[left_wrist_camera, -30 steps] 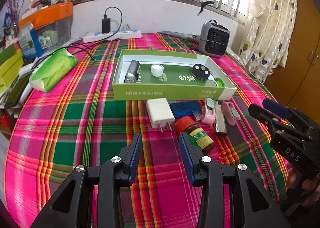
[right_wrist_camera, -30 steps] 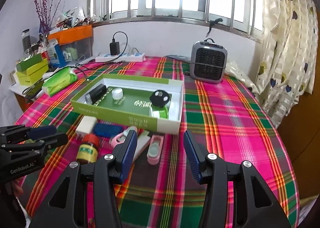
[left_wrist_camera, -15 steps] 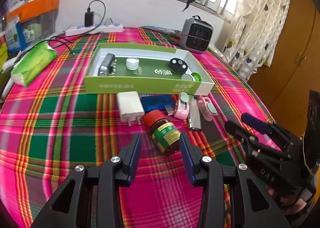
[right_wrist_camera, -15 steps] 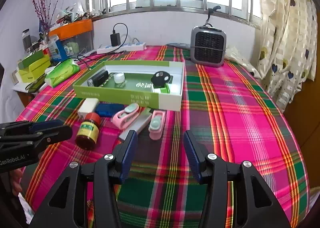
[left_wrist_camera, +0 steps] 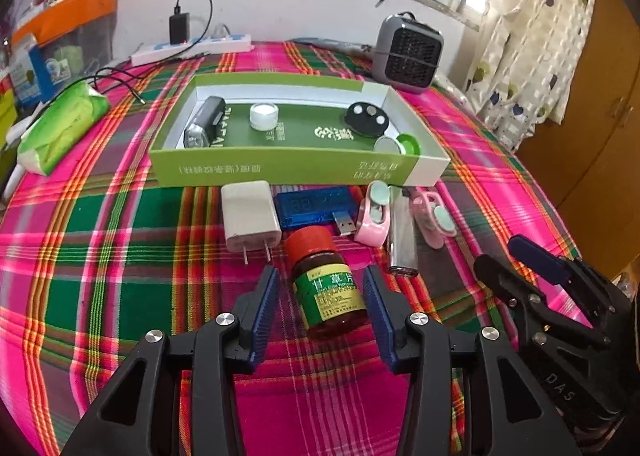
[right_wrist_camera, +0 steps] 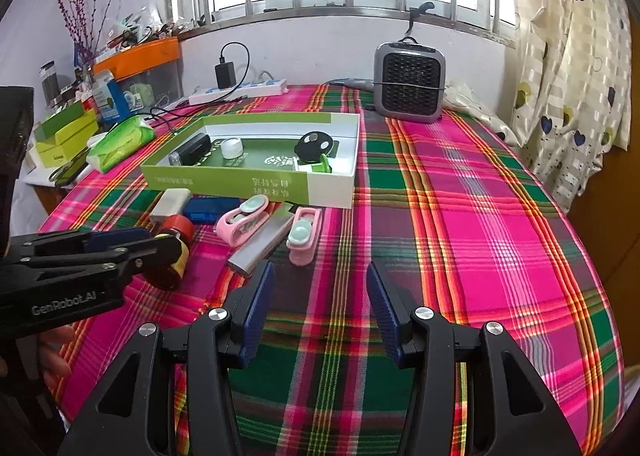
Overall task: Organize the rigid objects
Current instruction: 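Grasp the brown red-capped medicine bottle with the left tool while the right tool grasps the pink clip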
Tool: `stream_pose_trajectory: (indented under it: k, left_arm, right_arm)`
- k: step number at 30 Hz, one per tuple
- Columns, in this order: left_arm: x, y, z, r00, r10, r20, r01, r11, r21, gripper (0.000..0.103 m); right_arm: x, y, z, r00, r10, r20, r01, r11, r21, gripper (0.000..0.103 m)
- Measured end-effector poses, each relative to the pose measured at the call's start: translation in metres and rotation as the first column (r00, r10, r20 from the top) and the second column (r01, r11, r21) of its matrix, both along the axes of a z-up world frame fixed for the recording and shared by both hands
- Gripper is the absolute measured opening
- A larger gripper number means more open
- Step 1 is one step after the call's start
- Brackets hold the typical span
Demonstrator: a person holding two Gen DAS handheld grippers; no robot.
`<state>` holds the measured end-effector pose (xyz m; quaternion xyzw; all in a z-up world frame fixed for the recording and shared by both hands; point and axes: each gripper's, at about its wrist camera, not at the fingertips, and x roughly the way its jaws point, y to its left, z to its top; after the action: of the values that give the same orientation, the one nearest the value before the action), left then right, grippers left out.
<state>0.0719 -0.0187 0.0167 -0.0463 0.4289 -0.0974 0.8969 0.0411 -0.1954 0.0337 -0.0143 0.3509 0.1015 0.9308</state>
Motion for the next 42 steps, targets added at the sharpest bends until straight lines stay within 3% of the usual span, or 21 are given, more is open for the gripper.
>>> stream_pose_trajectory:
  k: [15, 20, 42]
  left_arm:
    - [0.006, 0.007, -0.007, 1.0, 0.018, -0.018, -0.018, 1.0, 0.012, 0.043]
    - [0.007, 0.009, -0.008, 1.0, 0.014, -0.014, -0.014, 1.0, 0.002, 0.043]
    - [0.007, 0.013, -0.009, 1.0, 0.01, -0.002, -0.01, 1.0, -0.029, 0.042]
  right_arm:
    - [0.022, 0.003, -0.002, 0.999, 0.028, -0.041, -0.027, 0.999, 0.034, 0.049]
    - [0.037, 0.005, -0.005, 0.995, 0.037, -0.092, -0.03, 0.997, 0.068, 0.049]
    - [0.071, 0.003, -0.016, 0.985, 0.015, -0.174, -0.01, 1.0, 0.029, 0.049]
